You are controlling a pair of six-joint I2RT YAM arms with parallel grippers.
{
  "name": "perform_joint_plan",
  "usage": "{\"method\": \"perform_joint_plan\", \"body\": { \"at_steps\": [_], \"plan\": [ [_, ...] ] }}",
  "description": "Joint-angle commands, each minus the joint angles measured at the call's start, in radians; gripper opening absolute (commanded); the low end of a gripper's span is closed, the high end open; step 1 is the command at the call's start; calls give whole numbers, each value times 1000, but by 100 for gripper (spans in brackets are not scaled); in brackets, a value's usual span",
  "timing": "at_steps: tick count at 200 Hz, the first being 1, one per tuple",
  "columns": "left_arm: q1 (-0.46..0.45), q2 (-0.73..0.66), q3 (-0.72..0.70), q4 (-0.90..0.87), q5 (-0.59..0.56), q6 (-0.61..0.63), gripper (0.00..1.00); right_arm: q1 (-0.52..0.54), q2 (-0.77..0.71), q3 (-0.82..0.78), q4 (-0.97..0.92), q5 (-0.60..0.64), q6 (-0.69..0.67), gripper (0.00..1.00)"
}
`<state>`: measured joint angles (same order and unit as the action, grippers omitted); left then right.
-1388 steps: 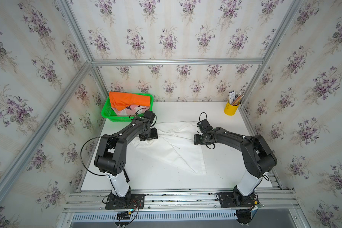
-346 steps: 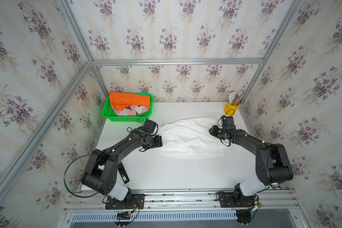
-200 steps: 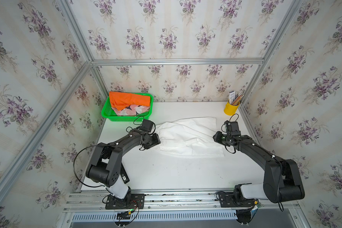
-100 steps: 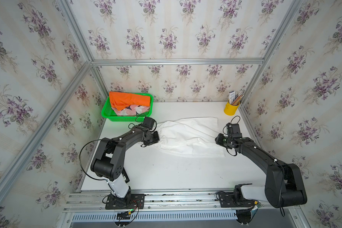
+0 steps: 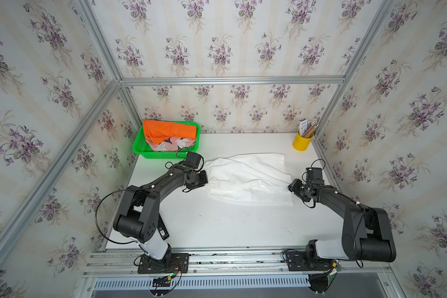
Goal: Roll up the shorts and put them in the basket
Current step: Adjust the shorts at the center of the board.
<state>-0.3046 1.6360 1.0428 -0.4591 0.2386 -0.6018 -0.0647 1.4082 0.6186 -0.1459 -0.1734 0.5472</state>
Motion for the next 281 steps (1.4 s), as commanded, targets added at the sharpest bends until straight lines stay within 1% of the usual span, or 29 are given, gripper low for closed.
{"method": "perform_joint_plan", "body": {
  "at_steps": [1, 36, 75, 100, 130, 150, 177, 192, 207, 218, 232, 239, 258, 281],
  "plan": [
    [1, -20, -6, -17, -6, 11, 6, -12, -17, -7, 77, -98, 98, 59],
    [1, -43, -15, -26, -9, 8, 6, -51, -73, -17, 42, -157, 225, 64],
    [1, -47, -12, -30, -18, 6, 6, -61, -53, 13, -93, -231, 401, 63],
    [1, -47, -12, -24, -22, 5, 6, -61, -51, 10, -95, -276, 481, 63],
    [1, -45, -9, -26, -25, 6, 6, -66, -6, 31, -104, -289, 516, 60],
    [1, -54, -11, -29, -31, 8, 6, -83, 22, 33, -94, -325, 535, 57],
    [1, -66, -15, -29, -37, 8, 6, -119, 34, 27, -60, -303, 555, 55],
    [1, -68, -16, -30, -38, 8, 6, -146, 63, 35, -35, -312, 556, 50],
    [1, -71, -15, -30, -33, 12, 6, -167, 88, 57, -22, -310, 556, 42],
    [1, -71, -12, -35, -32, 18, 5, -179, 97, 64, -13, -307, 554, 38],
    [1, -77, -12, -38, -35, 24, 5, -194, 108, 72, -4, -312, 551, 29],
    [1, -82, -12, -39, -36, 26, 5, -196, 114, 76, 2, -318, 550, 23],
    [1, -93, -9, -42, -36, 32, 4, -198, 128, 76, 14, -342, 540, 0],
    [16, -108, 18, -70, -20, 48, 3, -198, 104, 81, 6, -355, 526, 0]
  ]
}}
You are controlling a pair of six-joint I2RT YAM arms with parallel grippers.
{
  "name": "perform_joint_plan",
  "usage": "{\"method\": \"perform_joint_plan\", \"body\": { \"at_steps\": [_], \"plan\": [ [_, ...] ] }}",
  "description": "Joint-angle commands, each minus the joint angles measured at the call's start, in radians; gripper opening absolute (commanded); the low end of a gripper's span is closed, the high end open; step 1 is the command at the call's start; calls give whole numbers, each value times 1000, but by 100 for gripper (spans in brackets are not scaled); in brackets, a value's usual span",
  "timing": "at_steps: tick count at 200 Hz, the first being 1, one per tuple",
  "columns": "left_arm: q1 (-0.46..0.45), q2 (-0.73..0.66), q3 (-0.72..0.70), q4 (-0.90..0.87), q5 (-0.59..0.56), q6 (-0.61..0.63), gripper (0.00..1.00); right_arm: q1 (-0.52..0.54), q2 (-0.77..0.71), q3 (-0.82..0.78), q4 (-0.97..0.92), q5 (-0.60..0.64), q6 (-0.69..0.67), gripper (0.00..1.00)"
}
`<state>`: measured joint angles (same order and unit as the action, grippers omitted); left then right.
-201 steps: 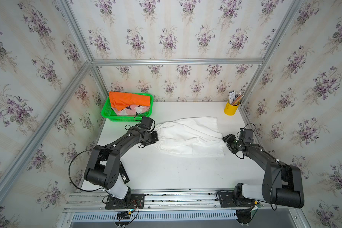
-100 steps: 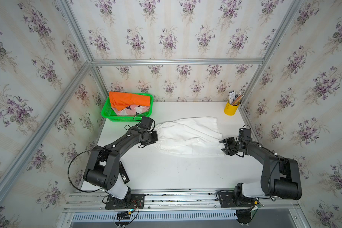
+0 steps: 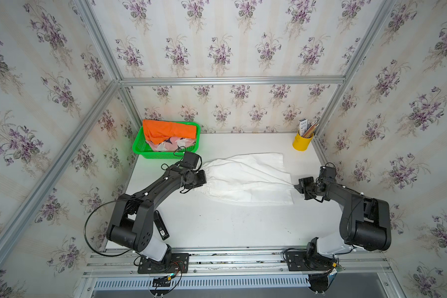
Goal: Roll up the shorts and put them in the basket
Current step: Adjust the shorts at the center of the board.
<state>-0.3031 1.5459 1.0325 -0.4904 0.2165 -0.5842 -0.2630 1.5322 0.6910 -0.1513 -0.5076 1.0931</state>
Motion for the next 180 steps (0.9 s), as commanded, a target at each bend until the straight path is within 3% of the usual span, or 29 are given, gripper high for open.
{"method": "perform_joint_plan", "body": {
  "at_steps": [1, 43, 80, 111, 138, 151, 167, 180],
  "plan": [
    [16, -20, 31, -41, 4, 32, 4, 1, -24, 11, 9, -21, -20, 0],
    [152, -93, 115, -203, 136, 141, 4, 3, -223, 61, -169, 9, -126, 0],
    [193, -54, -4, -216, 309, 191, 5, 6, -382, -182, -169, 6, -166, 0],
    [193, 45, -108, -117, 301, 157, 6, 7, -366, -326, -83, 7, -197, 0],
    [192, 37, -127, -112, 298, 158, 24, 7, -337, -304, -84, 69, -238, 0],
    [193, -4, -109, -154, 272, 167, 42, 8, -346, -264, -120, 91, -262, 24],
    [193, -68, -68, -224, 222, 186, 45, 12, -385, -192, -203, 160, -303, 43],
    [192, -117, -21, -282, 176, 196, 46, 31, -434, -135, -250, 221, -327, 49]
  ]
}}
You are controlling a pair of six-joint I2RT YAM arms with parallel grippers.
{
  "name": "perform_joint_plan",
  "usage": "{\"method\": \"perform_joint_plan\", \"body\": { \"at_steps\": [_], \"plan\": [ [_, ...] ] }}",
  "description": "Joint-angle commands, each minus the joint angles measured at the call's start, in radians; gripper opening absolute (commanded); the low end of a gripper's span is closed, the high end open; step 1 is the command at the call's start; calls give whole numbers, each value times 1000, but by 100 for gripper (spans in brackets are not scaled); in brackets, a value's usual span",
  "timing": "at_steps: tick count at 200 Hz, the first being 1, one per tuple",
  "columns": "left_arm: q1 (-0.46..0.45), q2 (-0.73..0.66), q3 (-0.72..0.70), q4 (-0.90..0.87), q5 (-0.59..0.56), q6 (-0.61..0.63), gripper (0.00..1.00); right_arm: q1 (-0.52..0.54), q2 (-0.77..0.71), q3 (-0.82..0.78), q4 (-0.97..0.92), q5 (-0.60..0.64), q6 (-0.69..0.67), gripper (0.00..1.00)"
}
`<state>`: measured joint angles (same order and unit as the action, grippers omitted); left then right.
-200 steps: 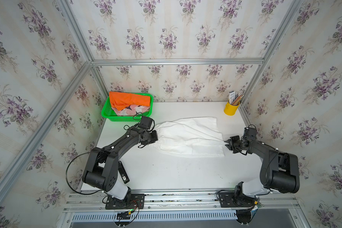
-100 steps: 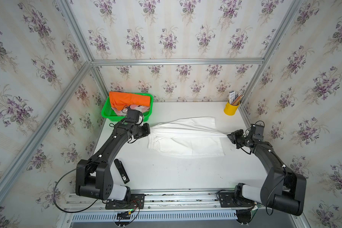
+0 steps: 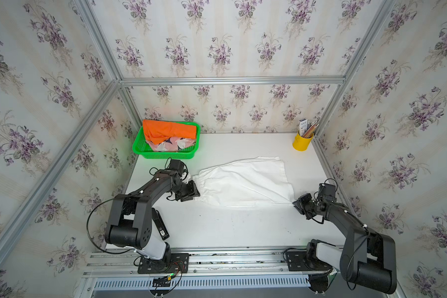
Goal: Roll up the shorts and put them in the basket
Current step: Adjust the shorts at the center of the board.
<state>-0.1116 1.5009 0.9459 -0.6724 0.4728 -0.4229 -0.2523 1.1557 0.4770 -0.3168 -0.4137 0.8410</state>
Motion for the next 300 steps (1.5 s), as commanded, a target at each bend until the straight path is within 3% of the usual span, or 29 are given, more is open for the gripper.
{"method": "perform_joint_plan", "body": {
  "at_steps": [1, 25, 55, 88, 109, 130, 153, 185, 215, 232, 248, 274, 300],
  "plan": [
    [0, -74, 71, -104, -84, 35, 46, 22, -61, 82, -86, 131, -76, 49],
    [-25, -71, 202, -179, -173, 56, 44, 190, -77, 179, -82, 182, -99, 48],
    [-101, 140, 387, -202, -163, 99, 40, 421, 115, 284, -4, 76, -171, 41],
    [-147, 375, 504, -154, -135, 126, 35, 499, 305, 281, 129, 31, -205, 36],
    [-145, 463, 530, -153, -187, 137, 33, 498, 426, 311, 192, 52, -280, 36],
    [-143, 469, 472, -148, -181, 139, 33, 498, 558, 401, 230, 102, -357, 33],
    [-177, 402, 330, -124, -126, 109, 34, 502, 739, 560, 281, 41, -400, 30],
    [-342, 239, 67, 14, -41, -78, 38, 565, 1016, 886, 255, -85, -465, 28],
    [-544, 106, -16, 161, -49, -315, 45, 648, 1167, 1169, 213, -249, -558, 27],
    [-602, 58, 43, 134, -87, -340, 49, 683, 1163, 1264, 119, -285, -595, 28],
    [-604, 20, 115, -5, -200, -310, 51, 700, 1081, 1221, 44, -243, -593, 28],
    [-591, -6, 154, -204, -324, -250, 55, 716, 850, 926, 22, -230, -571, 28],
    [-591, -37, 99, -198, -244, -222, 61, 776, 667, 653, -34, -282, -615, 28]
  ]
}}
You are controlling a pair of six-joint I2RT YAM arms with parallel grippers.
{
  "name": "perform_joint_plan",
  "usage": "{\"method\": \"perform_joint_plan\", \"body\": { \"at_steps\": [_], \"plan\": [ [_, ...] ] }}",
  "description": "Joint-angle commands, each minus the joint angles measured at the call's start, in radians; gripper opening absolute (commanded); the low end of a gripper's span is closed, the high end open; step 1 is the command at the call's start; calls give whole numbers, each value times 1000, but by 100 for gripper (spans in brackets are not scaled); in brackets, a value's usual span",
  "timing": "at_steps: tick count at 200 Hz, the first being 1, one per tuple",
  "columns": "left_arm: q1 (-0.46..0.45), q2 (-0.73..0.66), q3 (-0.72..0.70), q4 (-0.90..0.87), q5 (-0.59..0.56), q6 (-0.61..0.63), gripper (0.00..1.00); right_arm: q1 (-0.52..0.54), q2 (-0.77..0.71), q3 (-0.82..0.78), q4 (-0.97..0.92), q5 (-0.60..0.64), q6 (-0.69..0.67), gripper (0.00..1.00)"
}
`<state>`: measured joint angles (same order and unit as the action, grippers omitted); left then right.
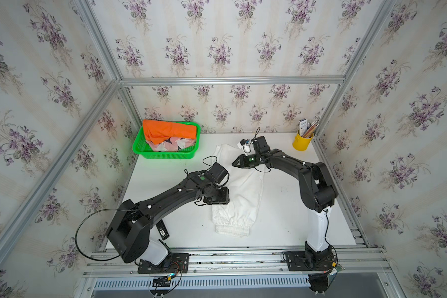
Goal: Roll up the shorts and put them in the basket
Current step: Adjust the shorts at the center of the board.
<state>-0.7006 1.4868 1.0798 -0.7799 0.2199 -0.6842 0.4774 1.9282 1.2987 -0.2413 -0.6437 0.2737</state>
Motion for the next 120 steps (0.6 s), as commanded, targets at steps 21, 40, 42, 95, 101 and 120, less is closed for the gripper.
{"method": "perform_joint_plan", "body": {
  "at_steps": [21, 40, 42, 95, 101, 120],
  "plan": [
    [-28, -55, -102, -11, 123, 24, 66, 102, -207, -314, -98, -12, -11, 28],
    [-58, -52, -148, -1, 133, 0, 72, 109, -207, -374, -45, 27, 31, 28],
    [-60, -51, -152, -2, 133, -1, 72, 110, -203, -376, -42, 35, 36, 28],
    [-75, -26, -285, 168, 256, -44, 75, 109, -62, -349, 81, 144, 93, 23],
    [-72, -16, -296, 195, 265, -52, 73, 109, -54, -338, 82, 149, 89, 23],
    [-72, 30, -311, 276, 302, -71, 62, 107, -40, -300, 72, 168, 72, 22]
  ]
}}
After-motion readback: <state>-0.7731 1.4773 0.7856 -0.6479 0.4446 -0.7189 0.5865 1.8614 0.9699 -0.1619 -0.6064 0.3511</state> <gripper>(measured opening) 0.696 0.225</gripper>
